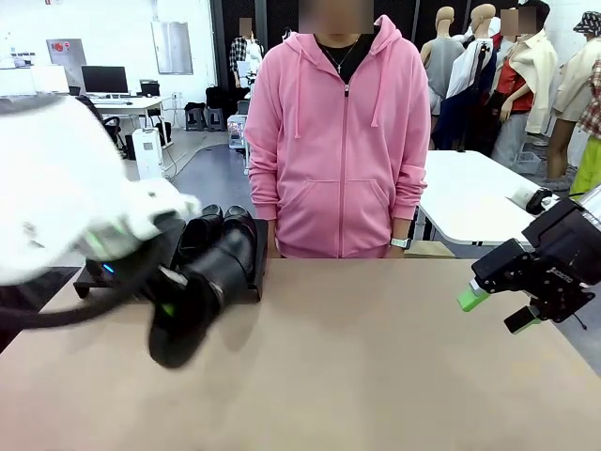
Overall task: Organize the shoes by placing them on the stand.
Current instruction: Place the Shoe from the middle of the table onto the Shoes Stand.
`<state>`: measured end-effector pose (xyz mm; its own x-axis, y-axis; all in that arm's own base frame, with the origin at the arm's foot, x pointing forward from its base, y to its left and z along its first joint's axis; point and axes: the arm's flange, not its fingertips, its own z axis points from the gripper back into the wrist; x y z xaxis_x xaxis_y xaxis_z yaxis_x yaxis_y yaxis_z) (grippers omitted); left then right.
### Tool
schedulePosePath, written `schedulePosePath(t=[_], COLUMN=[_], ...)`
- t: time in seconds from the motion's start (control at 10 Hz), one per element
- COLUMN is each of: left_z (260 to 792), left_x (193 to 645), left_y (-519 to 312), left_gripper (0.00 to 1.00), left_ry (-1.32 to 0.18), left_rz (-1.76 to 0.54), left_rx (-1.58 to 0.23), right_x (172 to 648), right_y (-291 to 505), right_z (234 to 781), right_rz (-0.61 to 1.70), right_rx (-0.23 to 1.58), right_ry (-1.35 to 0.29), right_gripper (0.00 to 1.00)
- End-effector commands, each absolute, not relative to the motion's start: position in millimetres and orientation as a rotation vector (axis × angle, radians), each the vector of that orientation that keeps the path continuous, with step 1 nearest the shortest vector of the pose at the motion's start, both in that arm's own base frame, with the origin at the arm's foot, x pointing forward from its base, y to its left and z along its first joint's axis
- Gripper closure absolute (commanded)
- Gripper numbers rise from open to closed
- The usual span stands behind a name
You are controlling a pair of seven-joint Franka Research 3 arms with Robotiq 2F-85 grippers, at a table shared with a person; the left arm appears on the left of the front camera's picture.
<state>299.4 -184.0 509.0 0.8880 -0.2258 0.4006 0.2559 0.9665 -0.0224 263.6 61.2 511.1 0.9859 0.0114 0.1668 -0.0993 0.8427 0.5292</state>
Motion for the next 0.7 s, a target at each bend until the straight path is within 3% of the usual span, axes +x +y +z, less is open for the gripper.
schedulePosePath(t=[0.0,0.2,0.4,0.5,0.6], left_z=[517.3,519.1,512.6,549.8,549.8], left_x=[301.6,318.7,316.6,326.2,326.2], left_y=[-102.3,-22.0,5.1,-8.7,-8.7], left_gripper=[1.0,1.0,1.0,1.0,1.0], left_ry=[-0.531,-0.512,-0.469,-0.515,-0.515], left_rz=[-0.113,0.112,0.203,0.1,0.1], left_rx=[-0.027,0.04,-0.055,0.004,0.004], right_x=[268.0,268.0,268.0,268.0,268.0], right_y=[59.8,59.8,59.8,59.8,59.8], right_z=[511.9,511.9,511.9,511.9,511.9], right_rz=[0.081,0.081,0.081,0.081,0.081], right_rx=[0.591,0.591,0.591,0.591,0.591], right_ry=[-0.177,-0.177,-0.177,-0.177,-0.177], right_gripper=[0.0,0.0,0.0,0.0,0.0])
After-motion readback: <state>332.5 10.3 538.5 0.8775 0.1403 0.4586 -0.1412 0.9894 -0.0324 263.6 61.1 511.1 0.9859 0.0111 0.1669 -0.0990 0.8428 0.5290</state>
